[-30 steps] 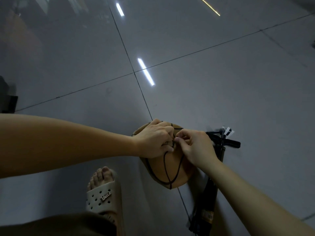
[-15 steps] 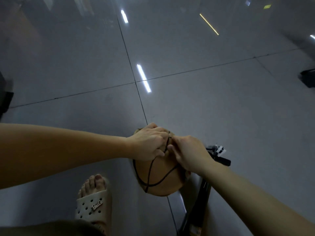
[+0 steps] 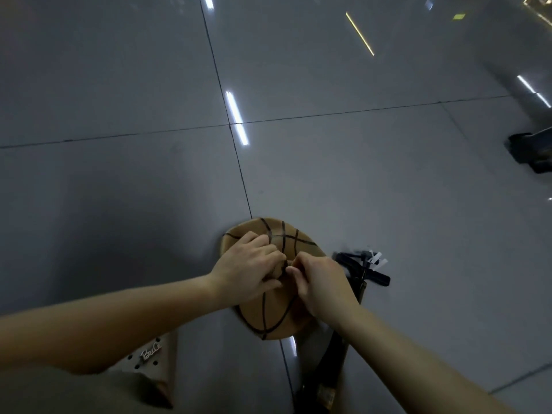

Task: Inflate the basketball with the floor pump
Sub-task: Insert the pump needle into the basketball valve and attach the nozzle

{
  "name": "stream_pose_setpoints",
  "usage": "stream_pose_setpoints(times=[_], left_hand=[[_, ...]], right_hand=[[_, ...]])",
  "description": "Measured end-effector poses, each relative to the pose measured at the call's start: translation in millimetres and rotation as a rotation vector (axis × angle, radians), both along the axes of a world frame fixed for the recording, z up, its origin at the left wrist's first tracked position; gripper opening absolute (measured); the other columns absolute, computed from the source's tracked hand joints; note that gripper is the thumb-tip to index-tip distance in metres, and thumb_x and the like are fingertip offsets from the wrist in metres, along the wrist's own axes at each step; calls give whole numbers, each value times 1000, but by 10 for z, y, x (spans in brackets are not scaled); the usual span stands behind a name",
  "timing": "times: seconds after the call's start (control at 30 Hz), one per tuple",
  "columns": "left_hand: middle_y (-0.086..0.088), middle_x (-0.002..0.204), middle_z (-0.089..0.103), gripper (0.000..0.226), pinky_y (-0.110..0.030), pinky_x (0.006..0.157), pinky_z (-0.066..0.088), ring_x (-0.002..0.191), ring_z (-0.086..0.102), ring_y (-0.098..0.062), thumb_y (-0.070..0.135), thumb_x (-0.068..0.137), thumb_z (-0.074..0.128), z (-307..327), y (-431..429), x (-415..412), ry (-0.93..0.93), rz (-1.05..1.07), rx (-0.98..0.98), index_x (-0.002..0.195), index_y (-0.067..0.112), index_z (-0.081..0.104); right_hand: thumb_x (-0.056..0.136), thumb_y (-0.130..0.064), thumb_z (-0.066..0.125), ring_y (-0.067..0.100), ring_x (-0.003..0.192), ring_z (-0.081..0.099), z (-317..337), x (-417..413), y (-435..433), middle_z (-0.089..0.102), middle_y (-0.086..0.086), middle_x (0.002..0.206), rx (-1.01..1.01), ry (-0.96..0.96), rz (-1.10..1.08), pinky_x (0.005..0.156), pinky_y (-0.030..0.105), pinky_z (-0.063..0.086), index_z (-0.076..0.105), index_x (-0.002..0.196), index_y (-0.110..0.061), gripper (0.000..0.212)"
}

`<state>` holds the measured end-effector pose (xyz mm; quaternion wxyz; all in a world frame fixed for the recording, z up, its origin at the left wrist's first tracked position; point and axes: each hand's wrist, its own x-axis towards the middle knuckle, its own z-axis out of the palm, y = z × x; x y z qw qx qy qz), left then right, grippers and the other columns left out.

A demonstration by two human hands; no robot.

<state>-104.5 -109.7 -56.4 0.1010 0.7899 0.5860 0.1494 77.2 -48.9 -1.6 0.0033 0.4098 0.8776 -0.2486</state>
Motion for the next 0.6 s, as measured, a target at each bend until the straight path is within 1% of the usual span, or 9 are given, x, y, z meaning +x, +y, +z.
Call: stream_pose_setpoints(times=[0.1, 0.17, 0.27, 0.33, 0.43, 0.5, 0.53, 0.6], left_hand=[[6, 95, 64, 26, -39, 86, 41, 95, 53, -19, 44, 89, 60, 42, 25, -9, 16, -15, 11, 102, 23, 70], [8, 92, 66, 24, -38, 86, 38, 96, 52, -17, 42, 91, 59, 57, 53, 10, 27, -47, 24, 99, 23, 72], [9, 88, 66, 24, -35, 82, 34, 92, 53, -16, 42, 92, 57, 94, 107, 32, 40, -89, 12, 93, 24, 73], [11, 83, 64, 26, -33, 78, 29, 87, 51, -15, 43, 90, 54, 150, 182, 34, 51, -96, -15, 89, 26, 73], [15, 78, 59, 25, -31, 75, 23, 85, 47, -13, 45, 90, 55, 226, 297, 45, 52, -115, -68, 85, 28, 72], [16, 79, 60, 26, -30, 75, 19, 86, 46, -12, 48, 91, 58, 243, 344, 42, 54, -127, -78, 87, 28, 74], [16, 80, 61, 27, -30, 75, 17, 86, 46, -12, 49, 91, 59, 242, 358, 36, 54, -129, -84, 89, 28, 75], [17, 78, 58, 27, -29, 75, 16, 86, 46, -11, 51, 91, 61, 235, 374, 24, 39, -124, -101, 90, 29, 76]], right_hand=[[103, -36, 50, 14, 72, 59, 15, 11, -66, 66, -3, 82, 64, -32, 35, 68, 28, 47, 62, 94, -20, 22], [104, -37, 47, 16, 70, 58, 53, 19, -53, 66, -2, 81, 131, -84, 43, 64, 29, 44, 59, 92, -20, 24], [105, -37, 43, 21, 67, 55, 103, 29, -42, 59, -2, 77, 185, -144, 11, 60, 29, 36, 49, 87, -22, 24], [105, -36, 44, 21, 65, 49, 113, 6, -25, 51, -2, 73, 168, -140, -20, 61, 30, 35, 43, 83, -22, 26], [103, -33, 48, 25, 65, 57, 90, -7, 81, 60, 4, 71, 138, -124, -31, 59, 35, 41, 47, 78, -19, 29], [103, -32, 49, 26, 64, 57, 77, 3, 164, 61, 6, 71, 85, -130, -13, 59, 36, 41, 51, 78, -16, 30], [103, -32, 50, 24, 62, 55, 70, 8, 197, 59, 4, 69, 61, -123, -1, 59, 35, 41, 53, 78, -16, 30], [102, -30, 52, 19, 58, 48, 64, 4, 238, 52, -1, 65, 34, -98, 21, 58, 31, 35, 53, 75, -18, 30]])
